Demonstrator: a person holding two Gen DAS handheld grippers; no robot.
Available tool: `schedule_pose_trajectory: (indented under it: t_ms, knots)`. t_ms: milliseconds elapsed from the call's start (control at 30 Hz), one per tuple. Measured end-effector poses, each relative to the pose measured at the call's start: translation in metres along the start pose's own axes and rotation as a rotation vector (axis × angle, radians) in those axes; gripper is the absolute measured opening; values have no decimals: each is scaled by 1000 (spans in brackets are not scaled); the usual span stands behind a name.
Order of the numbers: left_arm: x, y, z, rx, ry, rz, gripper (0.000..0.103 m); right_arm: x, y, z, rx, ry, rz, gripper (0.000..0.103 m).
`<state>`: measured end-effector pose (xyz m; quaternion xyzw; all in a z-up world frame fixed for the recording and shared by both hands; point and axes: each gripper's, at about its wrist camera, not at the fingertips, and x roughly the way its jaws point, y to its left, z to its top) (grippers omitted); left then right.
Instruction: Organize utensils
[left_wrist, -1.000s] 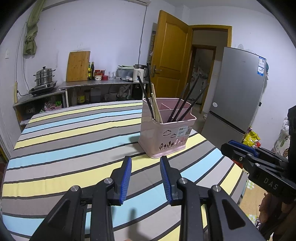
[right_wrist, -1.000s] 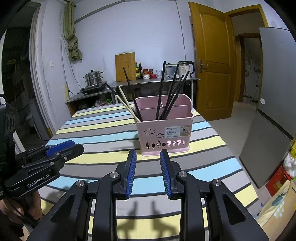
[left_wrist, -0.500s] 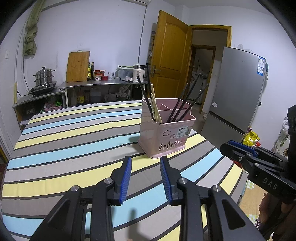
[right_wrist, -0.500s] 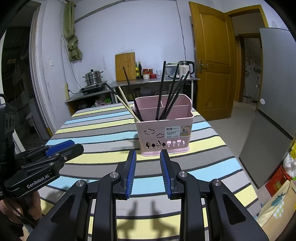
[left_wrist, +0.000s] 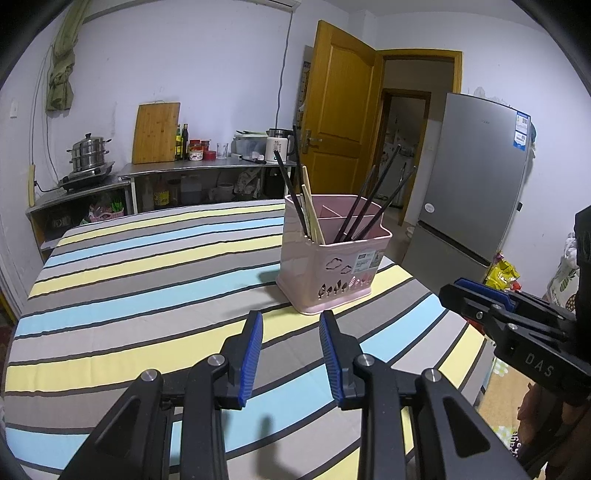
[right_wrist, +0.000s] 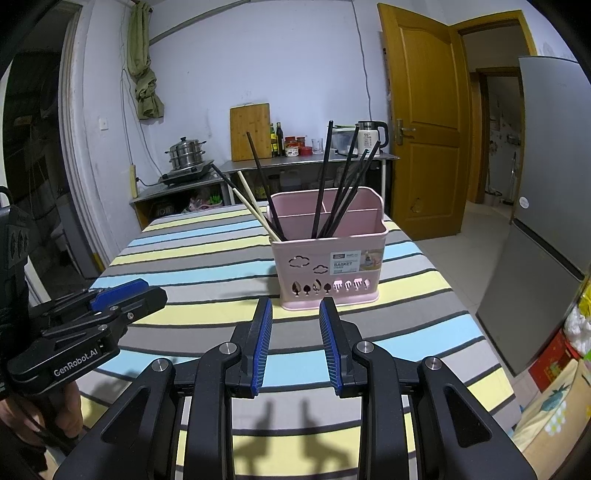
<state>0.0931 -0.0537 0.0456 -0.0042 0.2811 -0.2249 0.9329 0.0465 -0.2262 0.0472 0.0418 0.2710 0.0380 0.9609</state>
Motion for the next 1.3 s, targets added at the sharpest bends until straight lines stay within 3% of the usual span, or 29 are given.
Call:
schedule_pose_trajectory:
  t_ms: [1300]
  knots:
    - [2,-1,-4,-10,10,7,31,0,0,-5,-4,9,-5,28]
